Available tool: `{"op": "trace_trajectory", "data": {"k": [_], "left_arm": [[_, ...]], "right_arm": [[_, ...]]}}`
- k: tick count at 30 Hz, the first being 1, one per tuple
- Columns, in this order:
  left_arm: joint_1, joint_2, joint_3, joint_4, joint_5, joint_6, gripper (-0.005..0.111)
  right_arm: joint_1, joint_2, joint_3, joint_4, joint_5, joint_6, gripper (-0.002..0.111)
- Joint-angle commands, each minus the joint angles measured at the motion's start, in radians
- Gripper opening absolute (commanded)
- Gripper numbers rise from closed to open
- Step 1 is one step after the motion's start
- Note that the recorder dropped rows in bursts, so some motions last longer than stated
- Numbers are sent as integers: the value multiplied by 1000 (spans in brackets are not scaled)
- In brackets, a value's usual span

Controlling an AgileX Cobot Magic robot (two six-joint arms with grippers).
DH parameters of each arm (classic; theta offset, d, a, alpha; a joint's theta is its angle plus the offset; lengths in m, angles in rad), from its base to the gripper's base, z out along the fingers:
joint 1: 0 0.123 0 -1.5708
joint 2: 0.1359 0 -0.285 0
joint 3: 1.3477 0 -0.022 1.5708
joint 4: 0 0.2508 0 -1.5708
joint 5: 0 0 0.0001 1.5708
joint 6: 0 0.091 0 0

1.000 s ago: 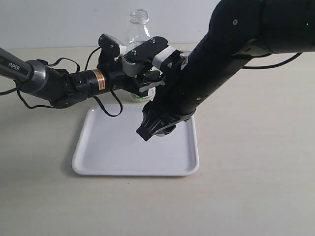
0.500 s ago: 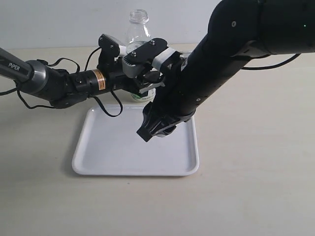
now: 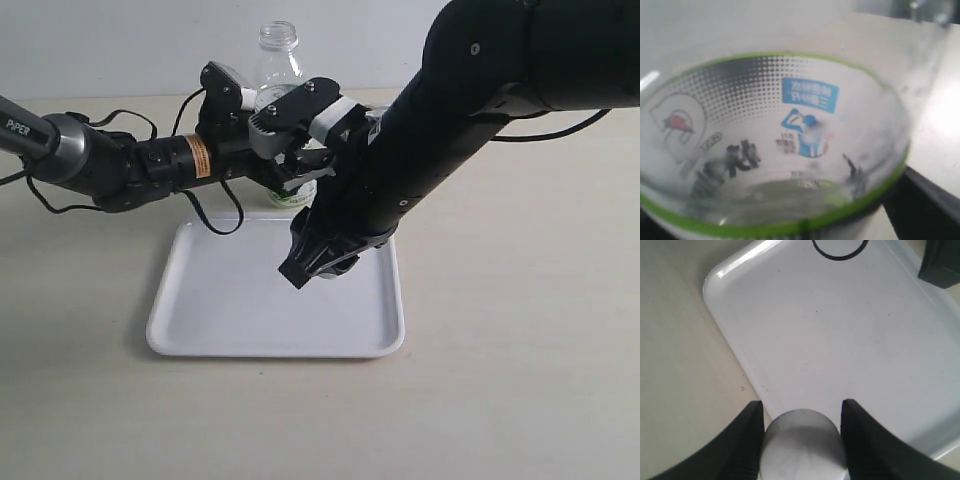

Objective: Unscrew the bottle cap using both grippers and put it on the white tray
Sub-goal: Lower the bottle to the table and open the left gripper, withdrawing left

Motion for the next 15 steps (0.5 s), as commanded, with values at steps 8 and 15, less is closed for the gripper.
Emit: {"op": "trace_trajectory", "data": {"k": [8,15], "left_arm": [[115,-107,-1,414,-3,-354,85],[139,-162,-1,705,-3,-505,78]], "right_arm": [[2,-2,2,-14,-17,-13,0],[2,-2,2,-19,-24,-15,0]]}}
